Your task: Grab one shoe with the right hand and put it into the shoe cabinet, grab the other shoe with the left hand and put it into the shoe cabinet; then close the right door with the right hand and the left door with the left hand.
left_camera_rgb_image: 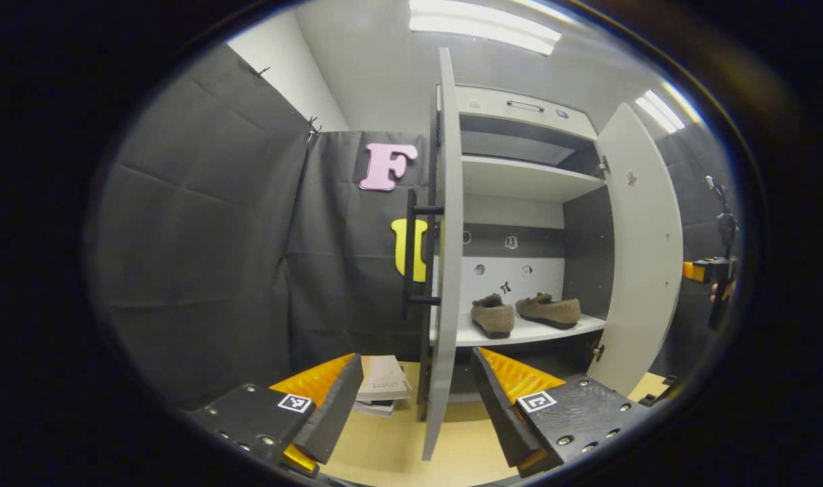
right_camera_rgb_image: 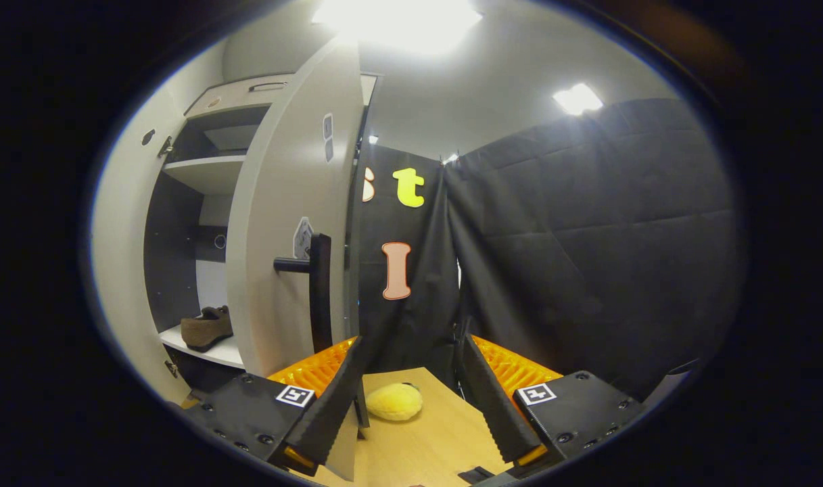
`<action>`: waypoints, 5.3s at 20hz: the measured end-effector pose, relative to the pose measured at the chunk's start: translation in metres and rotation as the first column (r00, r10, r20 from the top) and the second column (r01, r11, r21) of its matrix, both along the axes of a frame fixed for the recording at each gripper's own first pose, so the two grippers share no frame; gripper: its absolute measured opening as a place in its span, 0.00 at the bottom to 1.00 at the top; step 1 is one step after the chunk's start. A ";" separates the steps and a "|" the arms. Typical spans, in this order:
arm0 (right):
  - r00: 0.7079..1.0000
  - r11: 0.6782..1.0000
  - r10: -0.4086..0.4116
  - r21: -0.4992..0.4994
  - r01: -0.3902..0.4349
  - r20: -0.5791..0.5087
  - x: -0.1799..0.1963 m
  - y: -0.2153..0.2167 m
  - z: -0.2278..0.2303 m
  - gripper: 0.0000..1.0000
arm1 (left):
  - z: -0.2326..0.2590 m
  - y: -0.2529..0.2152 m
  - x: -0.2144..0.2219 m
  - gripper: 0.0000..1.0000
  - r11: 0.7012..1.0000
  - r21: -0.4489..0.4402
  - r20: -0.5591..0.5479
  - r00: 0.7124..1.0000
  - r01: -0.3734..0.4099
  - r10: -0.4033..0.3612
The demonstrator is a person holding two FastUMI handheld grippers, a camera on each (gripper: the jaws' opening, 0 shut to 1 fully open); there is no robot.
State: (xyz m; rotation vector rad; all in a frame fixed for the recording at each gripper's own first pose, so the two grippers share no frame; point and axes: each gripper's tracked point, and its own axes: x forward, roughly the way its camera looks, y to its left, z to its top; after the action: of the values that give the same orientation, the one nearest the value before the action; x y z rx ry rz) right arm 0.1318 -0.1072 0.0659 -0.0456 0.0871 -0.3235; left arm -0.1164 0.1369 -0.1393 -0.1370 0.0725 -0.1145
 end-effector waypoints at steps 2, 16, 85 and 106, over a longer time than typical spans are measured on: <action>1.000 1.000 0.020 0.020 -0.020 0.000 0.002 0.014 -0.001 0.93 | -0.002 0.007 0.002 0.93 1.000 -0.002 -0.005 1.000 -0.005 0.005; 0.982 0.980 0.190 0.053 -0.190 0.010 0.047 0.107 -0.004 0.93 | -0.019 0.048 0.003 0.98 0.998 -0.015 -0.041 0.997 -0.068 0.068; 0.922 0.920 0.387 0.068 -0.387 0.013 -0.046 0.025 -0.048 0.96 | 0.066 -0.144 0.023 0.97 0.995 0.101 0.122 0.993 -0.023 0.010; 0.904 0.906 0.420 0.017 -0.423 0.083 -0.096 0.030 -0.046 0.94 | 0.021 -0.075 -0.097 0.91 0.987 0.127 0.049 0.994 -0.103 0.097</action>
State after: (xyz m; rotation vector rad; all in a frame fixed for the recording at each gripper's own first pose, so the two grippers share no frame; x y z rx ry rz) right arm 0.0353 -0.0770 0.0198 -0.0169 0.0043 0.1114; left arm -0.2139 0.0617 -0.1184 -0.0089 0.0298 -0.0120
